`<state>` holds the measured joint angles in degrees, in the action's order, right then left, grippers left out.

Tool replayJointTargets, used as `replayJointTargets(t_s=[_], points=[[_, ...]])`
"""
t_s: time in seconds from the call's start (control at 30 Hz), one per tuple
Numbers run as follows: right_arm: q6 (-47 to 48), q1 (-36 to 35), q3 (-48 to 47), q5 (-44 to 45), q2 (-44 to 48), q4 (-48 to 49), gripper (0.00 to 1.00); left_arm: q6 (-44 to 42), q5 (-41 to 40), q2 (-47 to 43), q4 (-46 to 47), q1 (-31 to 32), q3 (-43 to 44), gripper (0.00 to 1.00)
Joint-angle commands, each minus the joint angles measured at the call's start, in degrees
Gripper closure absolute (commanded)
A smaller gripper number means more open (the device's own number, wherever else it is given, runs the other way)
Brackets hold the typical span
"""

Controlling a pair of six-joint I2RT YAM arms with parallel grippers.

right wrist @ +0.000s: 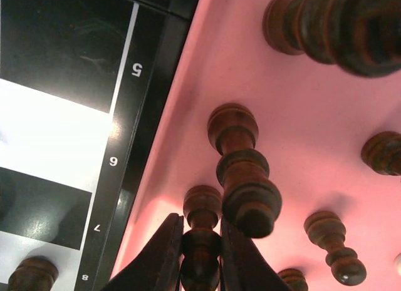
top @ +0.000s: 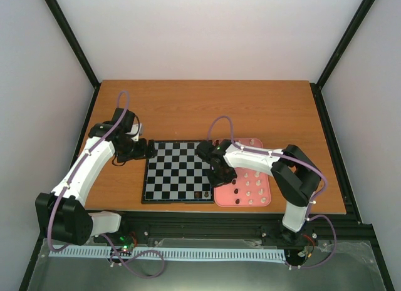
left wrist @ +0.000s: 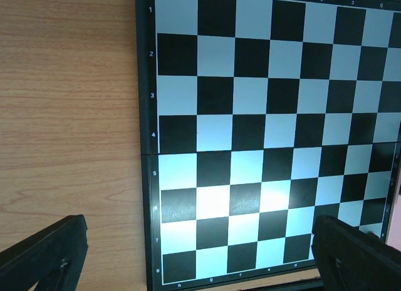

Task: Set up the chess pieces on the board
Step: Pick up the chess piece from the storage box, then place the chess piece on the chessboard.

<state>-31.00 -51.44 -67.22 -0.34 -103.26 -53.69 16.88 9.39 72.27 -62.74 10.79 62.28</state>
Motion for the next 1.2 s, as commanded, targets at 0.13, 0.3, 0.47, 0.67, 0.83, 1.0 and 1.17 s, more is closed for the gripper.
replayJointTargets(t_s=[0.13,0.3,0.47,0.67,0.83,1.0,1.17], points=[[-0.54,-1.72,-5.36,2.80,2.01,-7.25,0.95,-0.27,0.63,-0.68,0.49,0.29,0.65,0.00],[-2.99,-6.29,-11.91,2.02,3.47,-12.64,0.96,-0.07,0.30,-0.81,0.45,0.29,0.56,0.00],[-4.72,-10.46,-15.70,0.51,2.34,-12.39,0.96,1.10,-0.87,-0.37,-0.13,0.28,0.47,0.00],[-4.21,-14.73,-21.62,-0.36,-2.87,-11.16,0.96,5.23,-5.93,1.17,-1.75,0.21,0.80,0.00],[-3.73,-16.70,-24.94,-1.03,-6.64,-10.77,0.96,8.30,-6.55,2.72,-2.93,-0.84,0.62,0.00],[-3.55,-17.18,-25.20,-2.15,-8.06,-9.92,0.96,9.92,-6.24,1.51,-2.20,-2.80,-0.52,0.00],[-2.74,-17.36,-25.15,-3.52,-9.80,-8.81,0.97,9.73,-6.53,1.16,-2.07,-3.49,-0.98,0.00]])
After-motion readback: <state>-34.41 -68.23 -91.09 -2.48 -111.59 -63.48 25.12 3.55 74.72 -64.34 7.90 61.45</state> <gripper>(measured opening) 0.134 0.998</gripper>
